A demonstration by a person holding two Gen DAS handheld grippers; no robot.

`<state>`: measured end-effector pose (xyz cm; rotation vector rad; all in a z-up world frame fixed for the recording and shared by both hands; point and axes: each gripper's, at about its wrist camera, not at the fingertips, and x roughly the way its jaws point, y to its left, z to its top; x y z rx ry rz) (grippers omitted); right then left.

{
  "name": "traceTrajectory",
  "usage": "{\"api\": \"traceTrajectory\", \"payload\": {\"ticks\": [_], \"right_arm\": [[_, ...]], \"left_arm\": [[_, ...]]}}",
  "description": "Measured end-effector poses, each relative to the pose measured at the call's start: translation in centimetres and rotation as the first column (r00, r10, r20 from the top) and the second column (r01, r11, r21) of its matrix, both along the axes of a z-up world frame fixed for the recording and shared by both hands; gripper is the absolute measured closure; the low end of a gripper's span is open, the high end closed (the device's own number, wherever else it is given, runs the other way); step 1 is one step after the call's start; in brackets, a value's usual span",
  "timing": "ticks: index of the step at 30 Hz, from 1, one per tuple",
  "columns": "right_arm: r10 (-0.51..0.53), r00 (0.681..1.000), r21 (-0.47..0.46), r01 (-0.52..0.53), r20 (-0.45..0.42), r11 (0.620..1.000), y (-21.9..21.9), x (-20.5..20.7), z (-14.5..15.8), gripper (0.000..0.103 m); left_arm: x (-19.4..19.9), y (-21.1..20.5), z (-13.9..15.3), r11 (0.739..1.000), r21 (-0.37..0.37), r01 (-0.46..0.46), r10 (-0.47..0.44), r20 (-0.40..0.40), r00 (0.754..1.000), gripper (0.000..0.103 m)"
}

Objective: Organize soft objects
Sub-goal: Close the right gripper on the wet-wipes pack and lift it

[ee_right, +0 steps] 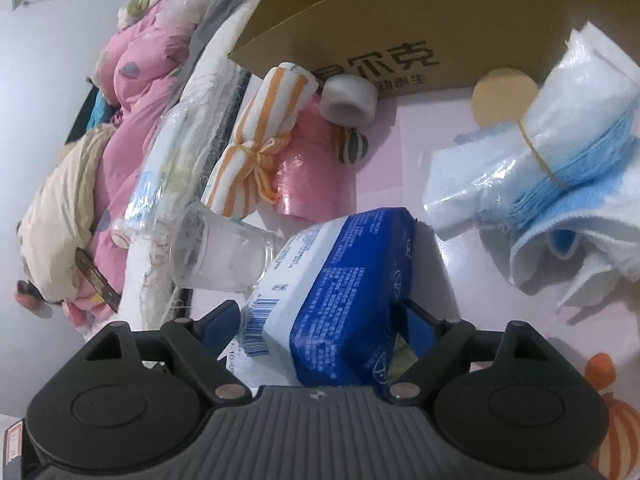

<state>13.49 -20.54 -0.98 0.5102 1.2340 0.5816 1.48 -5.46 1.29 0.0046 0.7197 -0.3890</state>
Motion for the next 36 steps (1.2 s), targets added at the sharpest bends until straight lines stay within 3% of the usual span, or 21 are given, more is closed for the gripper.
{"api": "traceTrajectory", "payload": {"ticks": [9, 14, 23, 28, 36], "right_arm": [[-0.01, 0.993, -0.025, 0.013, 0.115, 1.0, -0.4, -1.1, 1.3, 0.045], [-0.032, 0.99, -0.019, 0.035, 0.135, 0.999, -0.9, -1.3, 1.8, 0.053], [0.031, 0.956, -0.125, 0.006, 0.293, 0.992, -0.7, -3.0, 5.5, 0.072], [0.113, 0.926, -0.223, -0.032, 0.361, 0.974, 0.3, -4.0, 7.1, 0.073], [0.179, 0.919, -0.174, -0.123, 0.353, 0.977, 2.7, -5.0, 7.2, 0.073]], "left_arm": [[-0.5, 0.6, 0.1, 0.999, -0.036, 0.037, -0.037, -0.001, 0.999, 0.019], [-1.5, 1.2, 0.5, 0.997, -0.047, 0.063, -0.062, 0.023, 0.998, 0.019], [-1.4, 2.8, 0.1, 0.993, -0.106, 0.053, -0.057, -0.031, 0.998, 0.018], [-1.3, 3.1, -0.3, 0.989, -0.138, 0.05, -0.057, -0.052, 0.997, 0.018], [-1.9, 4.3, 0.2, 0.988, -0.152, 0.018, -0.021, -0.018, 1.0, 0.018]]}}
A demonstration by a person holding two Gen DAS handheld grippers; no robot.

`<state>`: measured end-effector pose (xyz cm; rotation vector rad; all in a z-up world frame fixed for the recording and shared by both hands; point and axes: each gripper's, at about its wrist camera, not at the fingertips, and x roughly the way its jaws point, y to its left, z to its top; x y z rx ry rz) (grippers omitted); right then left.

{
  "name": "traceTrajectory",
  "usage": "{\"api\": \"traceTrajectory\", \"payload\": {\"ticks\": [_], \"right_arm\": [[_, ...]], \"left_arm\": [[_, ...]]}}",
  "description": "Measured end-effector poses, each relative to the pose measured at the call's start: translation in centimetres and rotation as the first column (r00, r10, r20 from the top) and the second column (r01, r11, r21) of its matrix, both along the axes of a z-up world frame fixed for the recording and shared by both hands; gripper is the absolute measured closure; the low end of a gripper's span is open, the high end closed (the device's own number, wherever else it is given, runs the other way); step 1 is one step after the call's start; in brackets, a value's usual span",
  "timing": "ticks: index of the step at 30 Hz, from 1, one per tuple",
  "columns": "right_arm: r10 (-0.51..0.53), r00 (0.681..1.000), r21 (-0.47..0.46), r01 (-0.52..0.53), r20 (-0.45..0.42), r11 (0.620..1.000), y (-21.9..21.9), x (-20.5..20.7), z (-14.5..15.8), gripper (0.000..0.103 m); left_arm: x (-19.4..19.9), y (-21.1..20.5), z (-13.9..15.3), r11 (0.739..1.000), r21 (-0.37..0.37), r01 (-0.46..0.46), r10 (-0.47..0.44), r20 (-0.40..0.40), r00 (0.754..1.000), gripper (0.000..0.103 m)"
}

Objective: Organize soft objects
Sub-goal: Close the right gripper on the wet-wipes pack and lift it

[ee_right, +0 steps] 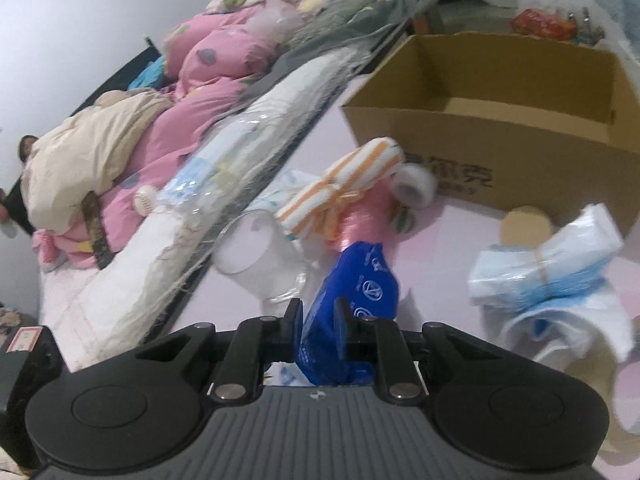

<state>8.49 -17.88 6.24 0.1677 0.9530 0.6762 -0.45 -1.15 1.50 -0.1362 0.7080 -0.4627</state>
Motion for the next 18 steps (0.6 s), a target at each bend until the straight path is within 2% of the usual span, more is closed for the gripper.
{"api": "traceTrajectory", "payload": {"ticks": [4, 10, 14, 18], "right_arm": [[0.046, 0.998, 0.045, -0.045, -0.032, 0.998, 1.4, -0.2, -0.1, 0.073], [0.12, 0.982, 0.14, -0.099, -0.148, 0.985, 3.7, 0.1, -1.5, 0.073], [0.15, 0.964, 0.208, -0.105, -0.218, 0.972, 3.9, 0.7, -2.4, 0.071], [0.139, 0.949, 0.278, -0.058, -0.282, 0.959, 2.9, 1.6, -3.1, 0.068]], "left_arm": [[-0.2, 1.0, 0.0, 1.0, -0.018, -0.018, 0.018, -0.004, 1.0, 0.018], [-0.3, 2.2, -0.3, 0.997, -0.031, -0.067, 0.066, -0.033, 0.997, 0.018], [-0.4, 3.2, -0.4, 0.993, -0.038, -0.11, 0.108, -0.043, 0.993, 0.018], [-0.7, 4.0, 0.0, 0.99, -0.036, -0.136, 0.135, -0.039, 0.99, 0.018]]}}
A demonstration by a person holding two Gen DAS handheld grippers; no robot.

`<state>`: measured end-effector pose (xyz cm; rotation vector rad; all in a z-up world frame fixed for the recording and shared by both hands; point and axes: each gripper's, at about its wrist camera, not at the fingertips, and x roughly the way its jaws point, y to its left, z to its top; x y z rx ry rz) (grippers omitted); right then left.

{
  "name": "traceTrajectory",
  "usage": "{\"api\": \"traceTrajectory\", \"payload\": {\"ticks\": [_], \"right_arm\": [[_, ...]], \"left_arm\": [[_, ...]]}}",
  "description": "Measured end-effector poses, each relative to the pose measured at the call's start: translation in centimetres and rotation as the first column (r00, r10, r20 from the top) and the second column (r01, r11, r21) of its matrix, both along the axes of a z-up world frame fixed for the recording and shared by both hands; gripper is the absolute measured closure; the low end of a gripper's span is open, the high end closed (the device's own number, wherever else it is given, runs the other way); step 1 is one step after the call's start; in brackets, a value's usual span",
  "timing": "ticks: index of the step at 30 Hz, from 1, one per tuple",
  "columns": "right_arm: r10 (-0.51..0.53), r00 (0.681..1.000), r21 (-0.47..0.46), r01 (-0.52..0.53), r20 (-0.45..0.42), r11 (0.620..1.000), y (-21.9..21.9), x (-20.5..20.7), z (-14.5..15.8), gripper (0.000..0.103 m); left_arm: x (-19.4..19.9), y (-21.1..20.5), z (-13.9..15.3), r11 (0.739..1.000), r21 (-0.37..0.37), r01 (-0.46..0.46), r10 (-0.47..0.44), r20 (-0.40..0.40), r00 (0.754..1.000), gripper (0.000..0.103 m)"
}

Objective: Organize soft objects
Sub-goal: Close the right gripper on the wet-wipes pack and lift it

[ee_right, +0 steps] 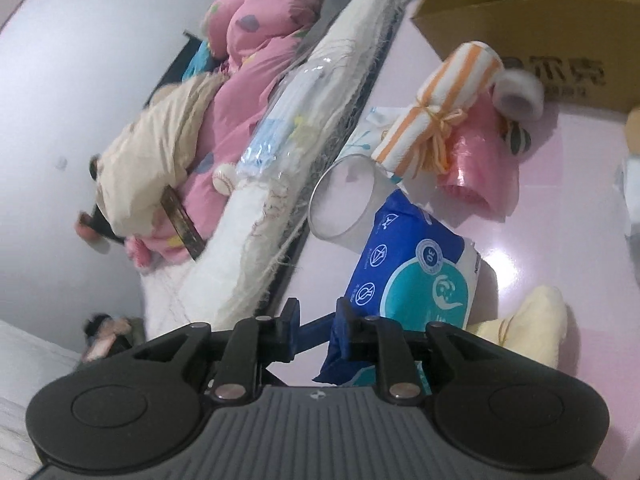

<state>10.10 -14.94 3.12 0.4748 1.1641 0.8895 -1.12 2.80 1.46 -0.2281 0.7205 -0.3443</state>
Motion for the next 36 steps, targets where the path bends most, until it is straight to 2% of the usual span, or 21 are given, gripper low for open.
{"api": "traceTrajectory", "payload": {"ticks": [8, 12, 15, 18, 21, 23, 25, 27, 32, 36], "right_arm": [[-0.098, 0.994, 0.1, 0.103, -0.049, 0.99, -3.3, 0.7, -0.9, 0.055], [-0.153, 0.988, 0.001, 0.153, 0.023, 0.988, -4.6, -0.1, -0.9, 0.054], [-0.175, 0.984, -0.069, 0.178, 0.039, 0.982, -5.5, -0.8, -1.6, 0.054], [-0.194, 0.98, -0.093, 0.198, 0.049, 0.976, -6.5, -1.3, -2.0, 0.054], [-0.2, 0.979, -0.057, 0.202, 0.049, 0.978, -7.2, -1.5, -2.0, 0.052], [-0.195, 0.98, -0.016, 0.196, 0.038, 0.98, -7.3, -1.2, -1.9, 0.037], [-0.192, 0.981, 0.026, 0.192, 0.012, 0.981, -6.9, -0.6, -2.0, 0.028], [-0.182, 0.983, 0.055, 0.182, -0.02, 0.982, -6.1, 0.3, -2.5, 0.028], [-0.175, 0.982, 0.073, 0.18, -0.068, 0.981, -5.2, 1.4, -4.0, 0.028], [-0.143, 0.987, 0.099, 0.15, -0.078, 0.984, -5.3, 0.9, -4.2, 0.028]], "left_arm": [[0.4, 0.8, -0.2, 0.999, 0.009, -0.043, 0.043, -0.017, 0.999, 0.019], [0.4, 1.3, -0.2, 0.998, 0.017, -0.066, 0.066, -0.031, 0.997, 0.024], [0.2, 1.5, -0.3, 0.997, 0.034, -0.075, 0.076, -0.036, 0.996, 0.023], [-0.2, 2.0, -0.5, 0.995, 0.046, -0.09, 0.092, -0.047, 0.995, 0.024], [-0.4, 2.5, -0.5, 0.993, 0.054, -0.103, 0.106, -0.057, 0.993, 0.025], [-0.3, 2.8, -0.4, 0.995, 0.025, -0.093, 0.094, -0.06, 0.994, 0.025], [0.0, 2.9, -0.3, 0.997, -0.021, -0.072, 0.07, -0.069, 0.995, 0.023], [0.4, 2.5, -0.1, 0.998, -0.034, -0.059, 0.057, -0.078, 0.995, 0.018], [2.1, 1.4, -0.4, 0.996, 0.036, -0.082, 0.085, -0.08, 0.993, 0.018], [2.9, 1.6, -0.9, 0.994, 0.054, -0.1, 0.105, -0.1, 0.989, 0.019]]}}
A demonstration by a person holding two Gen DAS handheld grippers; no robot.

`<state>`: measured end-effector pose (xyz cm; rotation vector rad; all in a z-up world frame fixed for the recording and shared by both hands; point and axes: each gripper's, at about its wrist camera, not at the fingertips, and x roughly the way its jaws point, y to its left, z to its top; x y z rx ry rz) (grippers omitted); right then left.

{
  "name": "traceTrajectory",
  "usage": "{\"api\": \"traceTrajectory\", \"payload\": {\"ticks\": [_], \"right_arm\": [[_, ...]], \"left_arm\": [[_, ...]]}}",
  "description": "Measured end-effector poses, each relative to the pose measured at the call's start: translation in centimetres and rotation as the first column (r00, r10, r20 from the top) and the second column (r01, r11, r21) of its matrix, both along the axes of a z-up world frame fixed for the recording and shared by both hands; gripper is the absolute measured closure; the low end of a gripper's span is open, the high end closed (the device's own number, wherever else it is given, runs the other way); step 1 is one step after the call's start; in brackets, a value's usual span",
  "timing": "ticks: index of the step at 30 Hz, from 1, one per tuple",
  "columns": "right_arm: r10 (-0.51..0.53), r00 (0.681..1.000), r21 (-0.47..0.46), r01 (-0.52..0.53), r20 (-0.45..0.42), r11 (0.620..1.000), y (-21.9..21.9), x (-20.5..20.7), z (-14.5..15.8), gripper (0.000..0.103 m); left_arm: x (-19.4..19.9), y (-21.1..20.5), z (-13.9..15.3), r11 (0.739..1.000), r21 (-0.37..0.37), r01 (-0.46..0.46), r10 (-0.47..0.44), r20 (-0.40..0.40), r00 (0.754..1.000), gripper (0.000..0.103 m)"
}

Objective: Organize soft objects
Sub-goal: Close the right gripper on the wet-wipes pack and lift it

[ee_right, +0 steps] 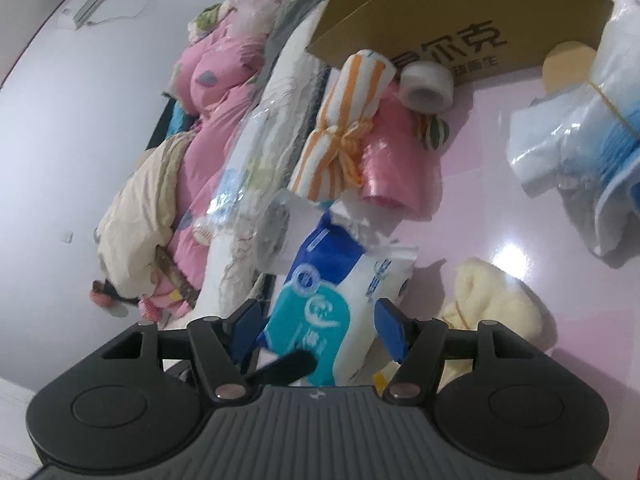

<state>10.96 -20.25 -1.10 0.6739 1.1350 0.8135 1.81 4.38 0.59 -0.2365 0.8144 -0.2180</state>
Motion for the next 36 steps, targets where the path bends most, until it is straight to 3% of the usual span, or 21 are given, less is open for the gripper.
{"api": "traceTrajectory", "payload": {"ticks": [4, 6, 9, 12, 16, 24, 31, 34, 36], "right_arm": [[0.009, 1.0, -0.037, -0.009, 0.016, 0.999, 0.0, -0.4, -0.3, 0.028], [-0.001, 1.0, -0.082, 0.001, 0.0, 0.997, 0.0, -0.2, -1.1, 0.029], [0.005, 0.999, -0.068, -0.007, -0.034, 0.998, -0.4, 0.0, -2.0, 0.034], [0.008, 1.0, -0.118, -0.008, -0.005, 0.993, -0.6, -0.2, -1.6, 0.04], [0.012, 1.0, -0.183, -0.008, 0.017, 0.983, -1.0, -0.1, -1.1, 0.048], [-0.021, 0.995, -0.364, 0.057, 0.102, 0.93, -1.5, -0.2, 0.8, 0.047], [0.001, 0.994, -0.261, 0.027, 0.106, 0.965, -0.1, 0.7, 2.6, 0.043], [0.041, 0.998, -0.26, -0.027, 0.052, 0.965, 1.8, 1.8, 1.9, 0.032], [0.064, 0.998, -0.281, -0.059, 0.007, 0.958, 3.0, 2.5, 1.0, 0.031]], "left_arm": [[0.2, -0.2, -0.5, 1.0, 0.006, 0.016, -0.016, -0.033, 0.999, 0.019], [0.4, -0.4, -1.1, 0.998, -0.033, 0.046, -0.048, -0.076, 0.996, 0.019], [0.2, -0.9, -2.0, 0.994, -0.075, 0.076, -0.085, -0.122, 0.989, 0.019], [-0.4, -1.8, -1.8, 0.995, -0.036, 0.098, -0.101, -0.106, 0.989, 0.019], [-0.9, -2.4, -1.5, 0.991, -0.04, 0.126, -0.13, -0.097, 0.987, 0.02], [-1.9, -2.5, -0.8, 0.988, 0.007, 0.156, -0.155, -0.047, 0.987, 0.018], [-0.5, -1.9, -0.8, 0.989, -0.012, 0.146, -0.146, -0.033, 0.989, 0.016], [0.3, -2.0, -1.3, 0.986, -0.028, 0.164, -0.165, -0.046, 0.985, 0.016], [0.7, -2.1, -1.7, 0.984, -0.034, 0.174, -0.176, -0.058, 0.983, 0.016]]}}
